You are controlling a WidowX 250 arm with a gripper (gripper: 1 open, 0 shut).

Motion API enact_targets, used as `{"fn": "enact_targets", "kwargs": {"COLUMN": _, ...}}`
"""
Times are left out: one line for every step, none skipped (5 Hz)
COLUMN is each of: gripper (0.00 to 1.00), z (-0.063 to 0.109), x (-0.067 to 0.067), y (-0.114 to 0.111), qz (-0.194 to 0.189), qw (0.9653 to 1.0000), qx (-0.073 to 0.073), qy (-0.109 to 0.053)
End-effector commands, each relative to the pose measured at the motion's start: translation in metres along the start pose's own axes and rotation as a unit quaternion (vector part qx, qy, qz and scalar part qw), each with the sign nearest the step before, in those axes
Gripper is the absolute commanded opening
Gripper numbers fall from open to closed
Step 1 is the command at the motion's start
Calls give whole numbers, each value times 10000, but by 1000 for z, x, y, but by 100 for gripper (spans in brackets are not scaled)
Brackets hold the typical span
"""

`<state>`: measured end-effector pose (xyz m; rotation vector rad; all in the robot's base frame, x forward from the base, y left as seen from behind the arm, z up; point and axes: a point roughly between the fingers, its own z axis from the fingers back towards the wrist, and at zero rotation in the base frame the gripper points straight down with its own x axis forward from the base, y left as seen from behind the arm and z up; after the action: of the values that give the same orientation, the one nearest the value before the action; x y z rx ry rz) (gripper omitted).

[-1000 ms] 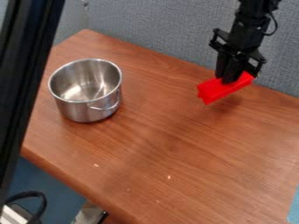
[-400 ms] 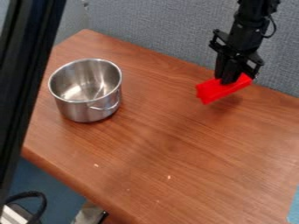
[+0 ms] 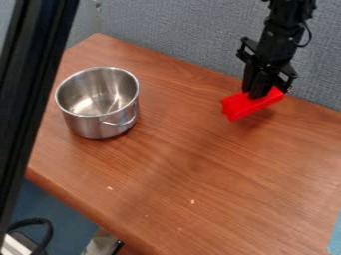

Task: Move the red object from the metal pot to the table

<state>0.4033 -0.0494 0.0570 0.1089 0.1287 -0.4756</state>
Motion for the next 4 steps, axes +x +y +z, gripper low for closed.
{"fn": "enact_targets", "kwargs": {"gripper": 0, "z": 16, "x": -2, "y": 10, "qz": 61, "qw": 9997, "qx": 117, "qy": -218}}
{"fn": "enact_targets", "kwargs": {"gripper": 0, "z": 16, "x": -2, "y": 12, "qz": 57, "qw": 9997, "qx": 128, "qy": -223}}
{"fn": "enact_targets", "kwargs": {"gripper": 0, "z": 15, "x": -2, "y": 14, "qz": 57, "qw": 9996, "qx": 140, "qy": -228}}
{"fn": "enact_targets", "kwargs": {"gripper": 0, "z": 15, "x": -3, "y": 15, "qz": 68, "qw": 9996, "qx": 150, "qy": -233}}
